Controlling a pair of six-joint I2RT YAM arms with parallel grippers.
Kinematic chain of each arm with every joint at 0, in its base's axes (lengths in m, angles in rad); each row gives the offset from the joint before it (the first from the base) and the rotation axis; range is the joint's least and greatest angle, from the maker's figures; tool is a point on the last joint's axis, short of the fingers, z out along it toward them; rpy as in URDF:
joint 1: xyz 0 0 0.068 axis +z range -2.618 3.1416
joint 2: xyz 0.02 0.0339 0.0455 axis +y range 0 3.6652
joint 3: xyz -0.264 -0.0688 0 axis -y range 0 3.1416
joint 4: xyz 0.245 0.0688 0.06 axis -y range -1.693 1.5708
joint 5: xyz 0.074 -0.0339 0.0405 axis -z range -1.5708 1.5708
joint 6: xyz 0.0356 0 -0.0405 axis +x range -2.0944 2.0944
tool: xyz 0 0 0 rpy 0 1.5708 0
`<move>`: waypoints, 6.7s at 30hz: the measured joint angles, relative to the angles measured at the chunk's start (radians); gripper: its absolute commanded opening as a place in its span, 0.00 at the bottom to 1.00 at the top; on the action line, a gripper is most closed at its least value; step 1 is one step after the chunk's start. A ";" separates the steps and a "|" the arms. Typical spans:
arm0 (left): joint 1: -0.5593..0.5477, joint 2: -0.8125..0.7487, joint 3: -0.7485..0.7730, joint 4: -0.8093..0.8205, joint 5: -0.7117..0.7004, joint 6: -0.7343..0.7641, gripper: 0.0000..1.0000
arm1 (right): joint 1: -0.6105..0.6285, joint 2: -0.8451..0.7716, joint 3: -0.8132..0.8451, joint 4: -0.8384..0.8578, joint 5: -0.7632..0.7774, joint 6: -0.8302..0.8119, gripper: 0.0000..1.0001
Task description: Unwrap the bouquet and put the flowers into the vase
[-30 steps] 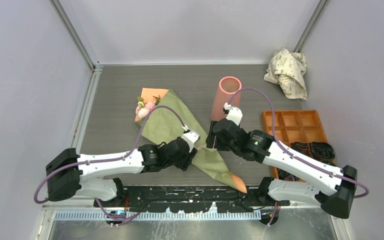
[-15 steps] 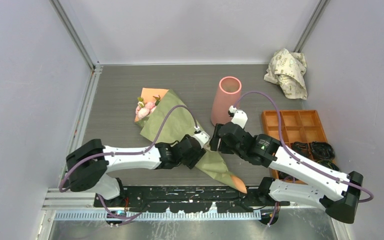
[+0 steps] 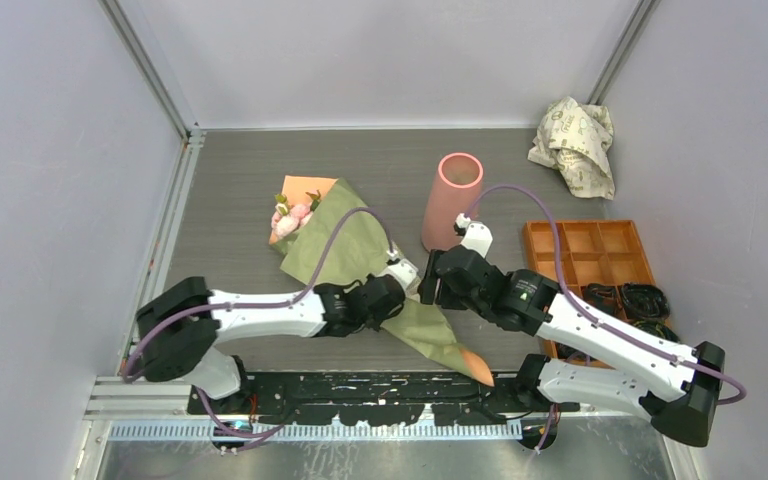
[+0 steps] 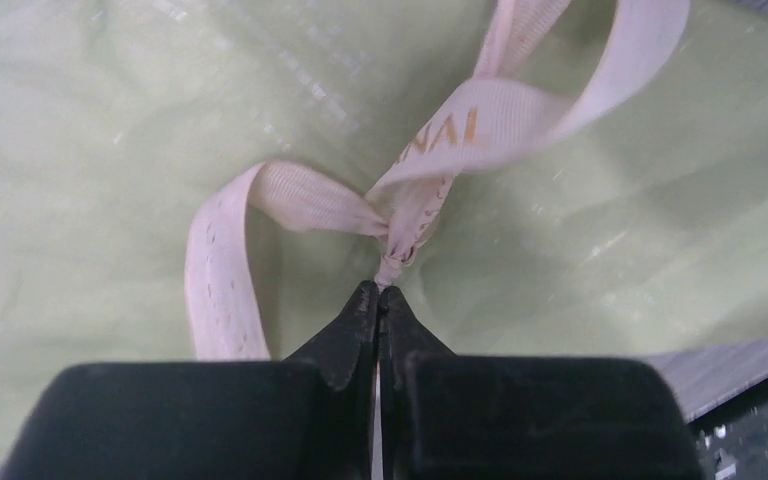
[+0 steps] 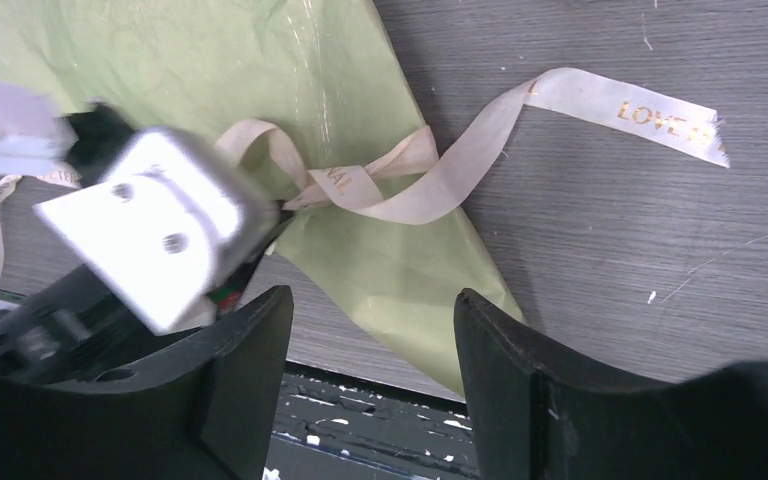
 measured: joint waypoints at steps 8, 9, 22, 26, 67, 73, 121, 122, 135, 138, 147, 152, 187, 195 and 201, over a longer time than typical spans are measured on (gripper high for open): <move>0.000 -0.398 -0.147 -0.095 -0.063 -0.107 0.00 | 0.039 0.083 -0.003 0.053 -0.030 0.002 0.67; 0.000 -0.439 -0.157 -0.108 -0.069 -0.115 0.00 | 0.051 0.105 -0.003 0.061 -0.031 0.002 0.67; 0.001 -0.692 -0.221 -0.246 -0.126 -0.174 0.00 | 0.227 0.368 0.142 0.126 -0.010 -0.047 0.67; 0.001 -0.677 -0.221 -0.249 -0.129 -0.173 0.00 | 0.261 0.417 0.173 0.163 -0.004 -0.072 0.66; 0.058 -0.821 -0.077 -0.565 -0.391 -0.350 0.01 | 0.221 0.422 0.118 0.141 0.244 -0.031 0.01; 0.067 -0.843 0.022 -0.707 -0.481 -0.529 0.02 | 0.220 0.400 0.074 0.174 0.240 0.046 0.01; 0.065 -0.319 -0.086 -0.093 0.285 -0.074 0.47 | 0.172 0.003 -0.060 -0.115 0.343 0.217 0.65; 0.065 -0.315 -0.086 -0.084 0.299 -0.073 0.48 | 0.172 -0.012 -0.060 -0.123 0.349 0.221 0.65; 0.065 -0.102 -0.084 -0.040 0.357 -0.061 0.36 | 0.172 -0.084 -0.071 -0.154 0.370 0.232 0.65; 0.064 -0.074 -0.084 -0.032 0.354 -0.066 0.18 | 0.172 -0.096 -0.071 -0.156 0.372 0.232 0.65; 0.064 -0.088 -0.081 -0.038 0.262 -0.071 0.01 | 0.172 -0.080 -0.082 -0.132 0.362 0.211 0.64; 0.064 -0.257 -0.084 -0.086 0.209 -0.090 0.01 | 0.172 -0.010 -0.082 -0.074 0.309 0.163 0.64; 0.062 -0.605 -0.143 -0.180 0.145 -0.163 0.01 | 0.186 0.384 -0.021 0.281 0.093 -0.010 0.51; 0.062 -0.705 -0.144 -0.205 0.138 -0.173 0.02 | 0.180 0.397 -0.011 0.260 0.220 -0.019 0.29; 0.061 -0.787 -0.156 -0.225 0.127 -0.192 0.02 | 0.168 0.397 -0.005 0.259 0.261 -0.033 0.09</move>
